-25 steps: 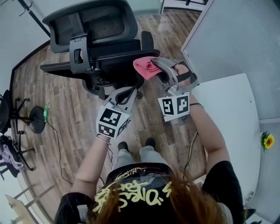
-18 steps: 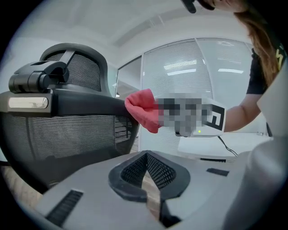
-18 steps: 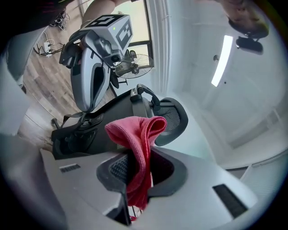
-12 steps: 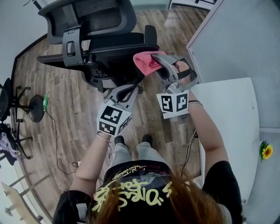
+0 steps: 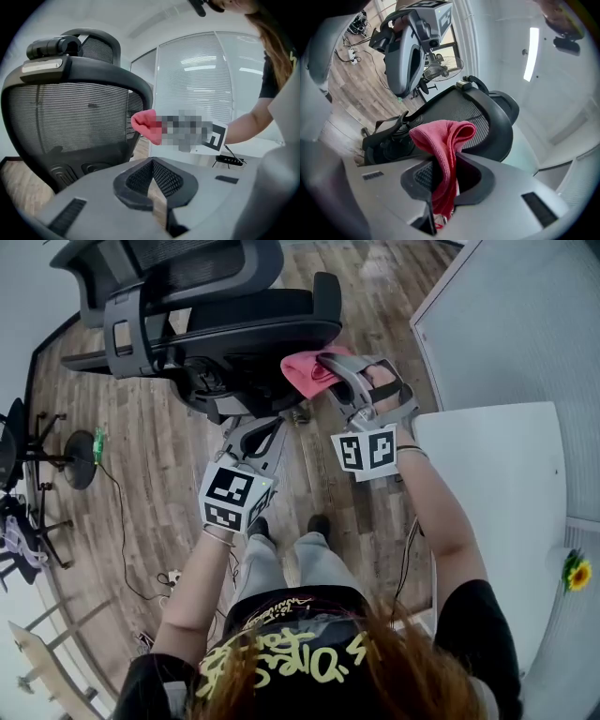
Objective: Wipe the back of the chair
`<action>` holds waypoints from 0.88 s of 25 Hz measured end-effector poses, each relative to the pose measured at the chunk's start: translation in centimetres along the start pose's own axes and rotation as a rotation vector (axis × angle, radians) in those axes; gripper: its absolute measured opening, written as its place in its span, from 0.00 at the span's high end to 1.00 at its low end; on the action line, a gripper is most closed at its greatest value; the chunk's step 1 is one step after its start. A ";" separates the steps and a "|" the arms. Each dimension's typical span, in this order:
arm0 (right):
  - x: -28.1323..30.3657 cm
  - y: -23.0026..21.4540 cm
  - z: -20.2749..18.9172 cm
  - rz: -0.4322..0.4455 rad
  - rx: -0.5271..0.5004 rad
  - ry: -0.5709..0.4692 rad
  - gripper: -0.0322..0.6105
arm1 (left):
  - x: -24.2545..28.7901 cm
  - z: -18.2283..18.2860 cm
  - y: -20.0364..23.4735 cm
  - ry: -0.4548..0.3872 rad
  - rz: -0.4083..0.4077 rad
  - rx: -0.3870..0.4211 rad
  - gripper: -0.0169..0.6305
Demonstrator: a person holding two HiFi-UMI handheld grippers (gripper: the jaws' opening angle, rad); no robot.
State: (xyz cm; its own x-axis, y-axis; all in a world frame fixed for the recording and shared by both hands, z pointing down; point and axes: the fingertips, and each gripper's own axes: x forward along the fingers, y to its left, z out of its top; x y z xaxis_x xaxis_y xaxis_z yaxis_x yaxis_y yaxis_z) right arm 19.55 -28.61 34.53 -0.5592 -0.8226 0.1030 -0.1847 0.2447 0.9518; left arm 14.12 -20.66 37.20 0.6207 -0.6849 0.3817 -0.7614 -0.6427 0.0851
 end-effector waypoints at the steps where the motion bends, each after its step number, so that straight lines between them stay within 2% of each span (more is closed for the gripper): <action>1: 0.2 0.5 -0.3 0.009 0.007 -0.002 0.85 | 0.1 -0.3 0.1 0.004 0.006 -0.006 0.98; 6: 1.1 2.5 -2.0 0.039 0.040 -0.003 0.85 | 0.6 -1.9 0.3 0.033 0.026 -0.017 0.99; 14: 2.8 5.3 -3.4 0.082 0.035 -0.010 0.85 | 1.6 -3.7 0.2 0.058 0.051 -0.029 0.98; 19: 4.1 7.1 -4.2 0.098 0.046 -0.001 0.85 | 1.5 -5.2 1.0 0.038 0.107 -0.095 0.99; 22: 5.1 8.3 -4.8 0.106 0.049 0.014 0.85 | 1.3 -7.4 1.7 0.058 0.123 -0.143 0.99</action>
State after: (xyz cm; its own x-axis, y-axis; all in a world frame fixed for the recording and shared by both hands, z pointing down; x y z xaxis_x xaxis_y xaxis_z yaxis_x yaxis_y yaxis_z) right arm 19.09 -33.22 44.32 -0.5661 -0.7980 0.2067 -0.1648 0.3552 0.9202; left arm 12.23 -20.13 44.61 0.5131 -0.7313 0.4494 -0.8520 -0.4975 0.1630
